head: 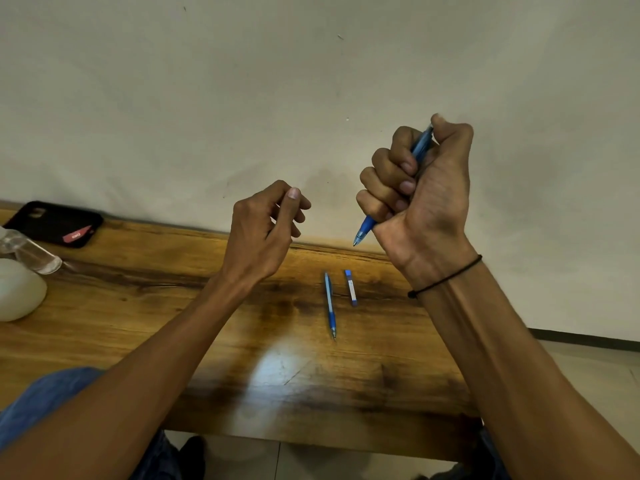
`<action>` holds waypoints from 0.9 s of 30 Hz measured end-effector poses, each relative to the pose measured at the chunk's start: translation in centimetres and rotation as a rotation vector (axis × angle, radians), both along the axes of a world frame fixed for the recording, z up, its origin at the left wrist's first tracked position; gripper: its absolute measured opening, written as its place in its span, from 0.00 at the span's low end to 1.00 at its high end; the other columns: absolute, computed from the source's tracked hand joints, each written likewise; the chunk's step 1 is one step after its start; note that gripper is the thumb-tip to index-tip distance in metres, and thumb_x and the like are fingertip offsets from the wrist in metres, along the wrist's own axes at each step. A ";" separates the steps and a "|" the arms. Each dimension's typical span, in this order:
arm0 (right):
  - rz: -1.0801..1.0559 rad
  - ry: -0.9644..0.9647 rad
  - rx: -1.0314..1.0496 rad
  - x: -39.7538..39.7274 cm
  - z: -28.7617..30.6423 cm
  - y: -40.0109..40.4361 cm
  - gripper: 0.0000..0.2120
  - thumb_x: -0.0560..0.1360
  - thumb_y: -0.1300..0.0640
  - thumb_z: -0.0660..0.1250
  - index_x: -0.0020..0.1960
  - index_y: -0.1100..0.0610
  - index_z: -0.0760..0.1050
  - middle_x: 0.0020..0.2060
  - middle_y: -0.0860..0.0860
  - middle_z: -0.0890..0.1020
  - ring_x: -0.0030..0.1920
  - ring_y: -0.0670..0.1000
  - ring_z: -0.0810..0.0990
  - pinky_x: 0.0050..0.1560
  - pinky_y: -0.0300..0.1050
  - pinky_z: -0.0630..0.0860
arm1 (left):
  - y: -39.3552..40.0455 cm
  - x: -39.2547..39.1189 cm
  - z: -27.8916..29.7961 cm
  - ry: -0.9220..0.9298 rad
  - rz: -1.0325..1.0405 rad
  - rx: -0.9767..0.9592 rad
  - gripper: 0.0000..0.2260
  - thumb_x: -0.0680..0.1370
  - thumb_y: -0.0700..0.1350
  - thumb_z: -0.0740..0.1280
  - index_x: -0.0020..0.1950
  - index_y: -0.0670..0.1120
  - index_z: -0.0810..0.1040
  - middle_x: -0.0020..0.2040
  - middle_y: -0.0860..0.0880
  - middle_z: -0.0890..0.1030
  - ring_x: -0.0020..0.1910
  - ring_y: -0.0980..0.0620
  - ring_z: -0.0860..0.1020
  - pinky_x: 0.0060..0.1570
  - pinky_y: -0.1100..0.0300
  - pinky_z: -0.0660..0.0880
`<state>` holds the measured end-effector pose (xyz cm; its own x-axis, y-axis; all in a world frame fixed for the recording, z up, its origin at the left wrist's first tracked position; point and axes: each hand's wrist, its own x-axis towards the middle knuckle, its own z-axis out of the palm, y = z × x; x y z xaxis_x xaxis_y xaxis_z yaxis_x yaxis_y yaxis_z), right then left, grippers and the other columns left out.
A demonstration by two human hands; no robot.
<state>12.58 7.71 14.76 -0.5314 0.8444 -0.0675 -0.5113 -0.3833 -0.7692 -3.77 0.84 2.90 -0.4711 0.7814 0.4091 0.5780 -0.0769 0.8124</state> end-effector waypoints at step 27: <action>-0.035 -0.029 -0.038 0.1 0.4 0.0 0.26 0.85 0.42 0.50 0.32 0.54 0.58 0.23 0.47 0.56 0.24 0.46 0.51 0.24 0.38 0.51 | 0.2 0.1 -0.2 0.004 -0.014 -0.010 0.15 0.88 0.50 0.59 0.53 0.46 0.83 0.41 0.53 0.84 0.37 0.54 0.85 0.37 0.48 0.83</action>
